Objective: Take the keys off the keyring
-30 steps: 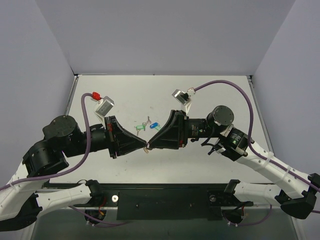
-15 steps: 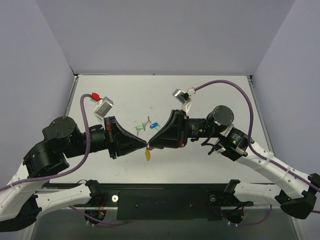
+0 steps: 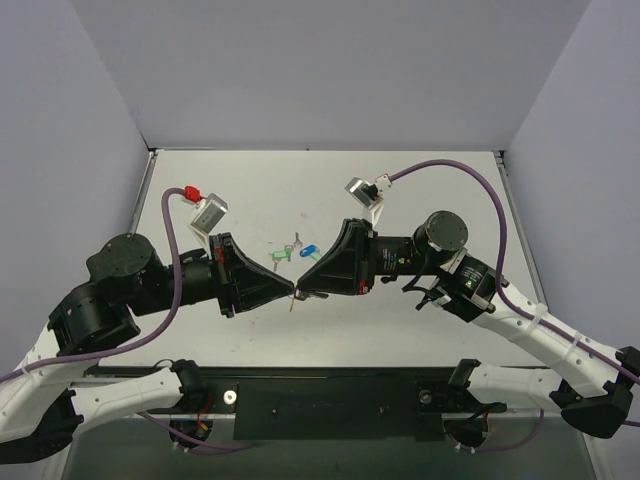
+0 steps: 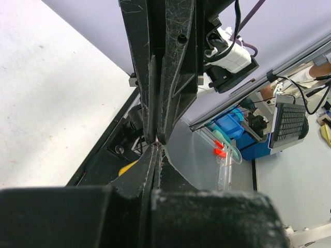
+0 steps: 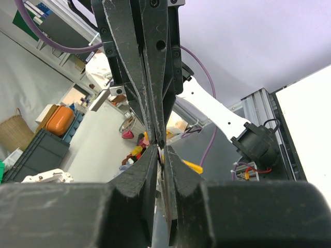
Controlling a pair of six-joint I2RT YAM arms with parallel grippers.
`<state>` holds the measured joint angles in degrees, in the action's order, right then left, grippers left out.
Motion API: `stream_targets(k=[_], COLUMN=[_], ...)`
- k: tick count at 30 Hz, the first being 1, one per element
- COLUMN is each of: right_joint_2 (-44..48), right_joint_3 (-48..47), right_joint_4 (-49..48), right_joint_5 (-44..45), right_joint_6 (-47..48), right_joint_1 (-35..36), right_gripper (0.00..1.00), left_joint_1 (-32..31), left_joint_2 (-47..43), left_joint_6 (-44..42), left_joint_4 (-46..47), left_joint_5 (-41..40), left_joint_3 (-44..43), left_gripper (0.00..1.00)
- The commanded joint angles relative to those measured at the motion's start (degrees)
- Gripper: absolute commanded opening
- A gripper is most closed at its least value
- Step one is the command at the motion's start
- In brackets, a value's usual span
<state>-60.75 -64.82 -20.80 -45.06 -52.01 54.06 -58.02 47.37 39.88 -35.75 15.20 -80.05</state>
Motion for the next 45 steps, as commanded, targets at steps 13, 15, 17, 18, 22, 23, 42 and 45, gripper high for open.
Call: stream_targets(k=[13,15,17,18,22,23,42,45], right_joint_2=[0.72,0.72,0.81,0.98,1.60,1.77,2.57,2.92], right_joint_3=[0.04,0.57,1.36,2.23,3.99,4.43,7.60,8.04], right_joint_4=[-4.96,-5.04,-6.35,-6.71,-8.38,-8.64,-11.37,-11.72], right_joint_5=[1.72,4.44,6.11,6.64,9.55,10.51,16.57,17.63], right_joint_6=[0.68,0.59,0.16,-0.11,-0.90,-0.99,-2.84,-3.10], right_joint_1=[0.17,-0.01,0.08,0.08,0.08,0.08,-0.10,-0.19], right_gripper=[0.00,0.00,0.00,0.00,0.00,0.00,0.00,0.00], left_joint_1=[0.01,0.01,0.01,0.01,0.01,0.01,0.01,0.01], left_joint_2=[-1.32,-2.11,-2.98,-3.16,-4.30,-4.48,-7.12,-7.73], left_joint_6=[2.92,4.06,5.29,5.65,6.35,6.35,7.32,7.23], left_joint_4=[9.63,12.09,14.55,15.61,17.02,17.20,18.52,18.35], left_joint_5=[-3.24,-4.65,-5.97,-7.10,-10.18,-10.63,-16.96,-18.01], left_joint_3=[3.23,5.42,7.79,8.15,9.21,9.47,11.41,11.41], left_gripper=[0.00,0.00,0.00,0.00,0.00,0.00,0.00,0.00])
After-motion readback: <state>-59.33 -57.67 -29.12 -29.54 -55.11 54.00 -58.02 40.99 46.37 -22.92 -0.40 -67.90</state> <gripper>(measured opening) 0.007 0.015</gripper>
